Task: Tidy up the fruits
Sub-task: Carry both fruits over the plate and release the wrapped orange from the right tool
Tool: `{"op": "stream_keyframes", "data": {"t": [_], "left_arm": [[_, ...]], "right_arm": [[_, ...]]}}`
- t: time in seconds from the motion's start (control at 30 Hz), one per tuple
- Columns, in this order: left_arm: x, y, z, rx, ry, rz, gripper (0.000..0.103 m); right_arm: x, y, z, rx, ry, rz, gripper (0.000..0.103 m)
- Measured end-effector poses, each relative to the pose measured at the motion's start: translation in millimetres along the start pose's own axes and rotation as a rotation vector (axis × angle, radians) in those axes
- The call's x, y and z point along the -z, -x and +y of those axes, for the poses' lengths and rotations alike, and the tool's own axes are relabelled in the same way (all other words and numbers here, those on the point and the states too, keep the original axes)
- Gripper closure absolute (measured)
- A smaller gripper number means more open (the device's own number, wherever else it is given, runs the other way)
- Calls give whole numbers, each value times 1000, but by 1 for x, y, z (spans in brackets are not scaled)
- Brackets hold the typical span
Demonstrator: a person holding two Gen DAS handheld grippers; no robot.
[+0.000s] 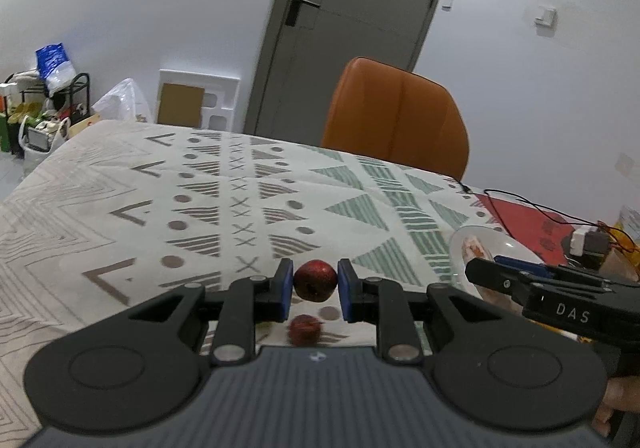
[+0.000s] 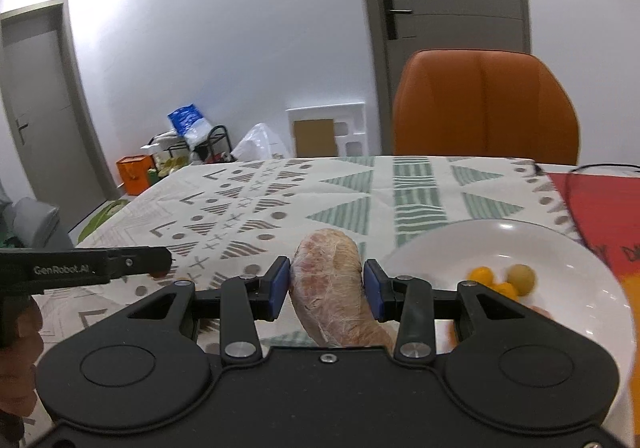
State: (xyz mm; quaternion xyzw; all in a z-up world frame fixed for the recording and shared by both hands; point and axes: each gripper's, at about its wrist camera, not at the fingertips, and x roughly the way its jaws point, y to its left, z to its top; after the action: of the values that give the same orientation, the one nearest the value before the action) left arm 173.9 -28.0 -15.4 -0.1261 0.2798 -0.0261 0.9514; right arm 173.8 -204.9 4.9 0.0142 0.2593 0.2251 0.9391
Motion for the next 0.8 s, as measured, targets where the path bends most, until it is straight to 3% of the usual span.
{"op": "stream_keyframes", "data": {"t": [0.8], "left_arm": [[5,-24,-76,92,-103,32,81]], "right_arm": [[18,42,-86,159,-85,-36,65]]}}
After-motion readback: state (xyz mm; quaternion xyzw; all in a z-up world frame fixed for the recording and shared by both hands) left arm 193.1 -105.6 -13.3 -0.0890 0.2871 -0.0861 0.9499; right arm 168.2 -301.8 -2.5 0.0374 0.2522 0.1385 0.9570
